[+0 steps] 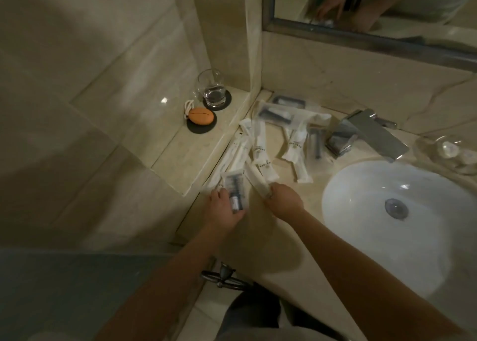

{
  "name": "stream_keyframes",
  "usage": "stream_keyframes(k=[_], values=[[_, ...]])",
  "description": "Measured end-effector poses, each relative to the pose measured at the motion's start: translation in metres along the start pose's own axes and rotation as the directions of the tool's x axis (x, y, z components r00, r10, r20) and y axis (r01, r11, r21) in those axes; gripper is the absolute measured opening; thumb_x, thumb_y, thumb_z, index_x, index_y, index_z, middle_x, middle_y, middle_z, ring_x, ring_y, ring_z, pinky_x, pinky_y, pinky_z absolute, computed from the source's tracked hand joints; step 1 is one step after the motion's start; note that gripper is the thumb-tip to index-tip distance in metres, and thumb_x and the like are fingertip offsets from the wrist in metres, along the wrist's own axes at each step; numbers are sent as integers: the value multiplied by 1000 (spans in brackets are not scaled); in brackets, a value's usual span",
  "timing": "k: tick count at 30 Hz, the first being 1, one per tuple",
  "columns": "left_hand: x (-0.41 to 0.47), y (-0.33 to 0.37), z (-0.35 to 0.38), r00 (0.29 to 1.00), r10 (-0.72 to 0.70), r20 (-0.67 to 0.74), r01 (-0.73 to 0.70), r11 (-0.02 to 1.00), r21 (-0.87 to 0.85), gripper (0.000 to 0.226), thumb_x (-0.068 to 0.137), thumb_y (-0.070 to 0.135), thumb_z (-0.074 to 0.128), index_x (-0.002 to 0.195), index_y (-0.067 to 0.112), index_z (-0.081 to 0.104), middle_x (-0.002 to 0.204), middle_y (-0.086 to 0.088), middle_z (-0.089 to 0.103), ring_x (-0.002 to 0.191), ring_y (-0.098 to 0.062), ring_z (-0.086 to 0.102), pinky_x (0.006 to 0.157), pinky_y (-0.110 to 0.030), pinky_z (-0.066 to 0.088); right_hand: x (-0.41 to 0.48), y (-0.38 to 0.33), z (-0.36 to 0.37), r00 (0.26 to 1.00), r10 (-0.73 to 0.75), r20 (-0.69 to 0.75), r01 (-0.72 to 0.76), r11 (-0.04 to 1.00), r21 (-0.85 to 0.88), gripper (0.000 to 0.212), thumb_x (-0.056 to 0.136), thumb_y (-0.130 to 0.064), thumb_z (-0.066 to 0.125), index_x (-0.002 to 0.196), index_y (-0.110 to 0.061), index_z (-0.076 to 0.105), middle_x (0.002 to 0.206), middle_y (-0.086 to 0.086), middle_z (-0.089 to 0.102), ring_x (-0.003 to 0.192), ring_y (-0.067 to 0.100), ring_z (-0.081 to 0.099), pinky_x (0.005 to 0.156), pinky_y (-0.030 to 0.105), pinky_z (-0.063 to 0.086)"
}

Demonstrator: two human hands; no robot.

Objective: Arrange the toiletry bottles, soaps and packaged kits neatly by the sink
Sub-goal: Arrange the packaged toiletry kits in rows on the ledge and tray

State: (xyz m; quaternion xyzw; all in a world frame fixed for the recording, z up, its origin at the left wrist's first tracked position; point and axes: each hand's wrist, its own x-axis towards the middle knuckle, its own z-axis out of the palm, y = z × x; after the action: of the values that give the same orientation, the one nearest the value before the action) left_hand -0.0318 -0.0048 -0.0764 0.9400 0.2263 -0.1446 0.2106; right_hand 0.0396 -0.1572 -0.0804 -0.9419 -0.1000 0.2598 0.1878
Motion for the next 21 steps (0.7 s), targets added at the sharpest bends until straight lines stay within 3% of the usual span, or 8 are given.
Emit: stream_keyframes(k=[4, 7, 9, 12, 15, 17, 18, 21], values=[[8, 3, -11, 991, 44, -126, -47, 999, -20, 58, 79, 43, 63, 123, 12, 41, 123, -9, 41, 108, -22, 44, 88, -34, 43, -7, 16, -18, 1000, -1, -26, 6, 978, 208, 23, 93, -28, 48, 97, -6, 55, 99, 15, 64, 93, 32, 60, 71, 32, 41], [13, 14, -23, 978, 79, -190, -107, 985, -139, 41, 86, 46, 53, 115, 16, 50, 115, -3, 46, 99, -17, 48, 82, -31, 46, -18, 27, -31, 1000, -18, -23, 25, 924, 381, 19, 91, -25, 52, 79, -11, 51, 82, 12, 67, 70, 25, 64, 66, 36, 51], [16, 23, -28, 980, 76, -184, -122, 959, -254, 38, 89, 46, 50, 113, 17, 54, 118, -3, 48, 102, -18, 52, 84, -32, 48, -28, 30, -41, 999, -29, -32, 40, 874, 485, 17, 91, -23, 54, 79, -10, 52, 75, 7, 66, 58, 18, 60, 59, 30, 50], [16, 36, -40, 978, 1, -210, -100, 883, -460, 47, 86, 46, 55, 121, 16, 46, 123, -3, 44, 106, -19, 50, 87, -36, 49, -40, 29, -59, 994, -85, -65, 107, 798, 593, 13, 88, -19, 60, 84, -7, 58, 69, 2, 63, 55, 14, 57, 54, 24, 47], [17, 51, -57, 996, -32, -86, -35, 731, -682, 43, 84, 40, 61, 116, 15, 48, 114, -2, 52, 96, -17, 54, 79, -30, 47, -40, 23, -72, 985, -172, -34, 153, 745, 649, 8, 86, -17, 64, 84, -10, 61, 71, 3, 61, 60, 13, 58, 55, 20, 47], [15, 59, -69, 996, 31, 79, 53, 494, -868, 22, 88, 27, 60, 106, 15, 57, 104, -4, 62, 88, -14, 58, 75, -27, 47, -37, 18, -76, 977, -214, 0, 159, 723, 672, 7, 85, -16, 65, 86, -10, 64, 77, 6, 60, 67, 15, 57, 59, 22, 45], [14, 60, -74, 993, 55, 103, 72, 406, -911, 13, 89, 20, 59, 101, 14, 60, 97, -3, 65, 86, -14, 59, 75, -27, 48, -36, 16, -77, 973, -230, 11, 161, 713, 683, 8, 84, -16, 66, 87, -8, 65, 79, 7, 60, 69, 16, 57, 61, 23, 44], [13, 58, -82, 997, 40, 64, 48, 314, -948, 17, 87, 10, 61, 104, 10, 61, 92, 2, 66, 89, -14, 63, 75, -23, 53, -34, 13, -78, 981, -192, -27, 141, 609, 781, 13, 80, -10, 70, 88, -2, 66, 79, 8, 60, 67, 16, 57, 61, 24, 45]])
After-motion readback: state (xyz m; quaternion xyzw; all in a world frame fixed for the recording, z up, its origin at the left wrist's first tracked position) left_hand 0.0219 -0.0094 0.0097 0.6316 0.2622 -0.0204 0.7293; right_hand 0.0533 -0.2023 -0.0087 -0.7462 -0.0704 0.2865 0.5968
